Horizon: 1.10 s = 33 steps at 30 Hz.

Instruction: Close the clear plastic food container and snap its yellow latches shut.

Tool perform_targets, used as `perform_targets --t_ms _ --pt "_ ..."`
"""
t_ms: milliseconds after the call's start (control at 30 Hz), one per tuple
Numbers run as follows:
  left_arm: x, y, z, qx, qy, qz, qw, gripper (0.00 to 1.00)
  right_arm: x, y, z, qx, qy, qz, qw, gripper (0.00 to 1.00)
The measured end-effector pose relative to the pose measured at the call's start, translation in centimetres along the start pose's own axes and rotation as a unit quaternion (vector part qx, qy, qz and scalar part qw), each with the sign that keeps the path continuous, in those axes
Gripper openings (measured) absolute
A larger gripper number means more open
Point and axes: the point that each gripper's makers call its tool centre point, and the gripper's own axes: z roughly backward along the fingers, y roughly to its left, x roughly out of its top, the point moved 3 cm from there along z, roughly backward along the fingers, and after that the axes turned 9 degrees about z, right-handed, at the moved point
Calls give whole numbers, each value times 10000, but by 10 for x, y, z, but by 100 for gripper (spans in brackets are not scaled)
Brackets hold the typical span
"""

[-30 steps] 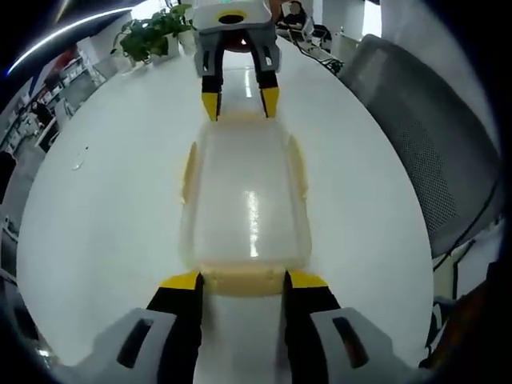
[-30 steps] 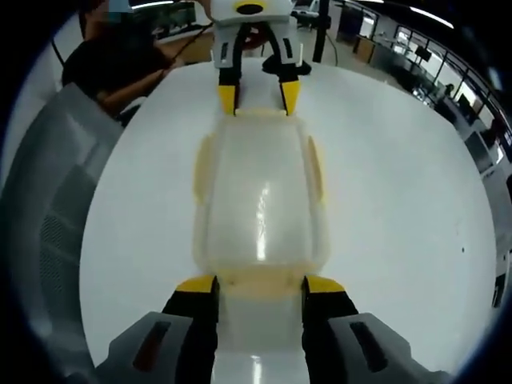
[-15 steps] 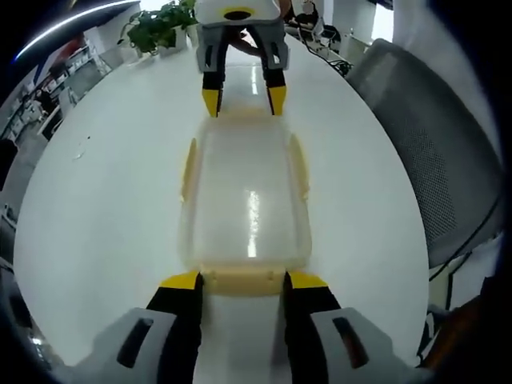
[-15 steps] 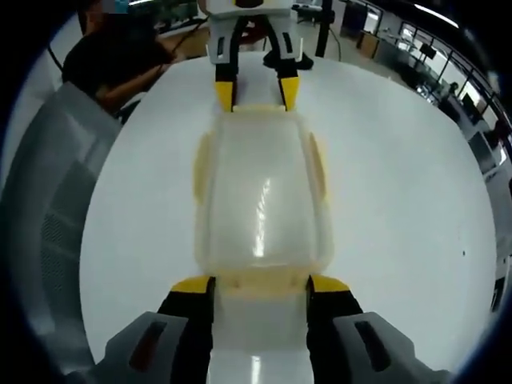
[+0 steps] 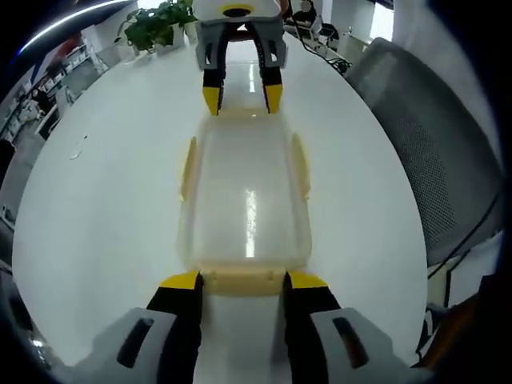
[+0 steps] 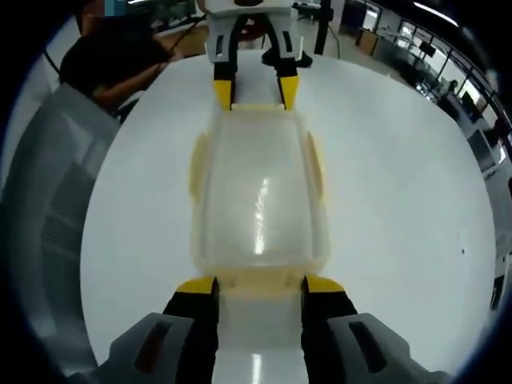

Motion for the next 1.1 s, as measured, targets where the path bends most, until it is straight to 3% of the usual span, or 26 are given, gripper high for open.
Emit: perform_targets --t_ms 267,400,767,1100 --pt "0 -1 0 4 71 79 9999 39 0 0 -1 19 42 15 10000 39" --pt "-1 -3 1 -10 -31 103 9999 39 -3 0 1 -1 -172 20 9999 39" --pt "5 -5 3 49 11 77 10000 39 -4 2 4 78 -131 24 9999 39" --pt "16 -7 21 149 -34 45 9999 39 1 2 25 -39 -261 -17 9997 39"
